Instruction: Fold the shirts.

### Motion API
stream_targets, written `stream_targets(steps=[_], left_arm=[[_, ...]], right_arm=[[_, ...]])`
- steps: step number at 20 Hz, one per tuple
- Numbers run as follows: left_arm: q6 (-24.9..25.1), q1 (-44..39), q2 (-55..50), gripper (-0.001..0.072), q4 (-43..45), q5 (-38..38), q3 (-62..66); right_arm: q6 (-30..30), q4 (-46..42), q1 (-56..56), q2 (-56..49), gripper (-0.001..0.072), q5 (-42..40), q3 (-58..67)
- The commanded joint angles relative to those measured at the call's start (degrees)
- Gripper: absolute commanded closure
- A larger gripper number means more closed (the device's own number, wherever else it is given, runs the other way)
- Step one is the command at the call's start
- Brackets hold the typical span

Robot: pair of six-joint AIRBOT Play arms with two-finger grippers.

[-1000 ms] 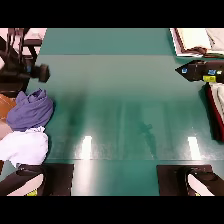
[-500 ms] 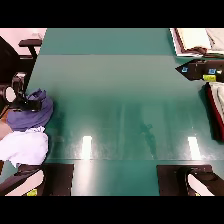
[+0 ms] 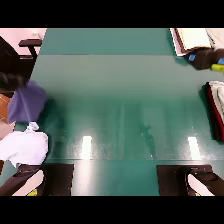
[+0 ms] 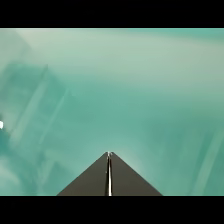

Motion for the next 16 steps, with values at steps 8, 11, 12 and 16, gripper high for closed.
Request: stream_targets(steps=[8, 11, 12, 16], left_arm=[[10.8, -27.6, 2.7, 0.0687, -16.1, -4.9, 30.3], [12.3, -38.9, -5.2, 0.0686, -16.0, -6.6, 30.3], [12.3, -42.2, -8.5, 0.0686, -16.1, -6.6, 30.3], [13.7, -50.5, -22.4, 0.0566, -16.1, -3.1, 30.3]], right_arm=[[0.0, -0.6, 0.0, 0.0, 0.0693, -1.7, 17.8], [0.0, -0.8, 0.0, 0.0, 0.0694, -1.6, 19.9], [0.0, -1.8, 0.0, 0.0, 0.0693, -1.5, 20.3], [0.0, -2.0, 0.0, 0.0, 0.0693, -1.0, 20.4]])
